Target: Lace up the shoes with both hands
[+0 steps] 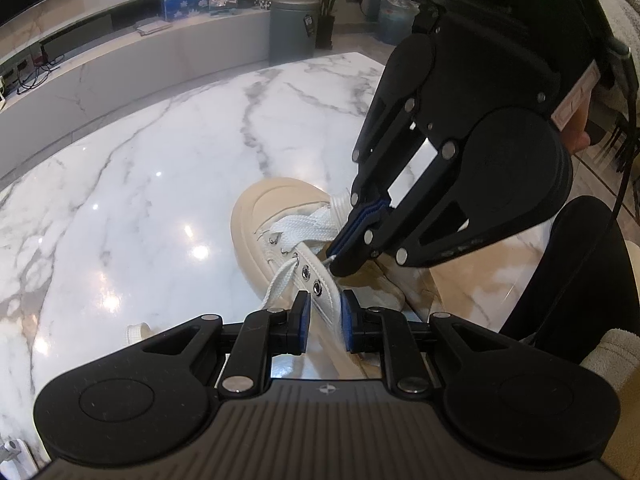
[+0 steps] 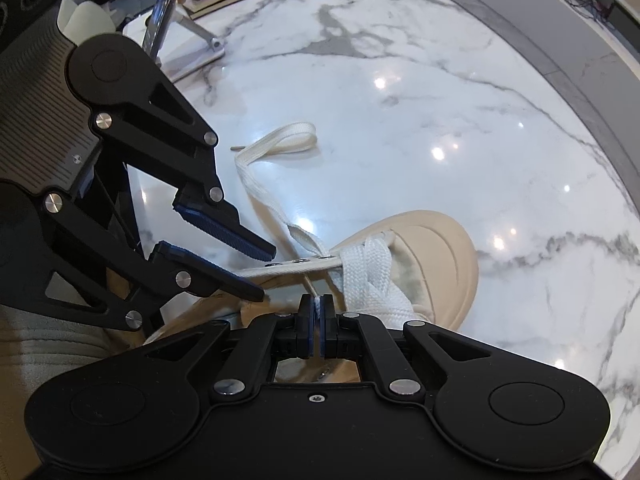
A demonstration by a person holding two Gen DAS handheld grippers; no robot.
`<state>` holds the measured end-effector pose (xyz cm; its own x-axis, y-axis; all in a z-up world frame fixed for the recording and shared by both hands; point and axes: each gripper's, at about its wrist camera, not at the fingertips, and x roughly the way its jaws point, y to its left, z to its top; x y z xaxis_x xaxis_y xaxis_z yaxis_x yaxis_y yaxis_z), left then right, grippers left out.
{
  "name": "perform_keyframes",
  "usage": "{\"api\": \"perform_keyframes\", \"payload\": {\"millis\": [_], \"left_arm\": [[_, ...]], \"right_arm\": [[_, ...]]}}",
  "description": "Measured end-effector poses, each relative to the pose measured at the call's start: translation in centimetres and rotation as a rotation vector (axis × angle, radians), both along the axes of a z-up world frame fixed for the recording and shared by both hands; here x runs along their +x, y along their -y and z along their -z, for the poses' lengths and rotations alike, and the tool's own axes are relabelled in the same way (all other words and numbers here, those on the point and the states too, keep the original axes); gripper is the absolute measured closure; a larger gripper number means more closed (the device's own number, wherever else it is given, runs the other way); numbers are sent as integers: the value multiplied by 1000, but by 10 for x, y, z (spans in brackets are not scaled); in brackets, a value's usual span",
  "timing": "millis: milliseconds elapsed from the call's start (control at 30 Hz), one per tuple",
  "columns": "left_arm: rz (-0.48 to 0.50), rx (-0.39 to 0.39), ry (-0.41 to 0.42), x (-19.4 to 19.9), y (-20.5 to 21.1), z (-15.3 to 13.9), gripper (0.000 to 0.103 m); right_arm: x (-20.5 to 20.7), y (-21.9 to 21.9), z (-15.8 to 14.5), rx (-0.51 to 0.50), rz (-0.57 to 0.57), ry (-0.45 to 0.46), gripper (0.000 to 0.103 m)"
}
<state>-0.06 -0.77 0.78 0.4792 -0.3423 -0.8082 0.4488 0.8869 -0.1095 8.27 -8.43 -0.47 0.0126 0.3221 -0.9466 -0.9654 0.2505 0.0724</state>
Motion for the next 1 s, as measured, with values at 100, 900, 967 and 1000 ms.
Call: {"api": "perform_keyframes", "payload": {"millis": [100,900,967,1000], "left_arm": [[0,3,1,-1,0,0,87],[185,177,69,3,7,-27,87],[239,254,82,5,13,-23,87],[265,291,91,6,17,-19,87]], "right_arm": [[1,1,-2,9,11,-4,102],[-3,-6,1,63,-24,-10,102],[-2,-5,1,68,-26,-13,102],[-2,-5,1,72,-25,-14,102]]}}
